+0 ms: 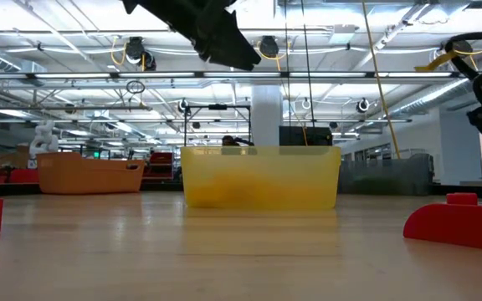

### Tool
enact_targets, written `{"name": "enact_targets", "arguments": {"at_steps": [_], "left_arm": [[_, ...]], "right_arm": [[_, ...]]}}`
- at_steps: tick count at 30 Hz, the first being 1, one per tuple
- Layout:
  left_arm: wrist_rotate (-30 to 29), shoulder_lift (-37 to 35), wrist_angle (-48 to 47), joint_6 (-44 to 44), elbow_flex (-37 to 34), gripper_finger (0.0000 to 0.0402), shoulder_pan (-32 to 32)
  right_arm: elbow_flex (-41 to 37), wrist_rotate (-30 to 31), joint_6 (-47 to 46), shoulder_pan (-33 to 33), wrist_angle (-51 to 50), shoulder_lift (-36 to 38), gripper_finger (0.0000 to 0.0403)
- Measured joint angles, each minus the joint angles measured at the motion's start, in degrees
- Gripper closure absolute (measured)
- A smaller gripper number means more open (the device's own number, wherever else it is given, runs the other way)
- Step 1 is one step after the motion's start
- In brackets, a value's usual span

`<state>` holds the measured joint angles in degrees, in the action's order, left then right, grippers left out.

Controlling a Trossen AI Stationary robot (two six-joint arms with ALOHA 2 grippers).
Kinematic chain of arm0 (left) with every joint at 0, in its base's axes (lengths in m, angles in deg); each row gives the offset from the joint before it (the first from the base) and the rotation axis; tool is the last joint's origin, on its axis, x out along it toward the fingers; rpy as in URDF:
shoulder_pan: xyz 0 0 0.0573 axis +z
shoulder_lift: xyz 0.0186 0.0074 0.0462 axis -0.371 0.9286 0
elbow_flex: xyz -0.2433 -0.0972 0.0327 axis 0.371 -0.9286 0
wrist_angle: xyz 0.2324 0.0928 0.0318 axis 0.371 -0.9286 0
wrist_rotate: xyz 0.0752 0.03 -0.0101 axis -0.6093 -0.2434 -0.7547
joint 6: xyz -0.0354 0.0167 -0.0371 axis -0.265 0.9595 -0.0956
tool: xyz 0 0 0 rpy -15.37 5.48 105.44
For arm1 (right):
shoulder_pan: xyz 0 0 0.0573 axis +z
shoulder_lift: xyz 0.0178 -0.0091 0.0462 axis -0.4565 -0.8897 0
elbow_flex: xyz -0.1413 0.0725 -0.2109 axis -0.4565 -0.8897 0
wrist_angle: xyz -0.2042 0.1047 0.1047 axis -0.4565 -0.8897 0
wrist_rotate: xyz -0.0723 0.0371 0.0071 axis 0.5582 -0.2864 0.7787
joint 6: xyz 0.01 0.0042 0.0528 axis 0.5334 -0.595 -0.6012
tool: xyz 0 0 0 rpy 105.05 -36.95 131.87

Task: Sort & place blocks by color
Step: Put the right red 8-stud game piece into the orange bin

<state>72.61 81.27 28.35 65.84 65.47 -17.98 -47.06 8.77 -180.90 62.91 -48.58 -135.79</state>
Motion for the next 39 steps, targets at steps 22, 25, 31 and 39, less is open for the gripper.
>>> {"name": "enact_targets", "arguments": {"at_steps": [22,25,31,39], "left_arm": [[0.15,0.00,-4.60,-0.77,0.04,0.0119,-1.57],[1.64,0.00,-2.08,-0.81,0.04,0.0119,-1.57],[4.52,0.00,0.91,-1.23,0.04,0.0119,-2.26],[4.52,0.00,5.45,2.47,0.04,0.0119,-7.74]], "right_arm": [[-0.37,20.41,31.86,-5.75,10.27,8.73,0.0282],[-0.33,25.83,42.13,-8.49,18.07,12.93,0.0282],[-0.22,35.17,65.60,-11.76,35.68,19.35,0.0282],[-0.18,36.78,89.47,-14.10,55.39,18.20,0.0282]]}}
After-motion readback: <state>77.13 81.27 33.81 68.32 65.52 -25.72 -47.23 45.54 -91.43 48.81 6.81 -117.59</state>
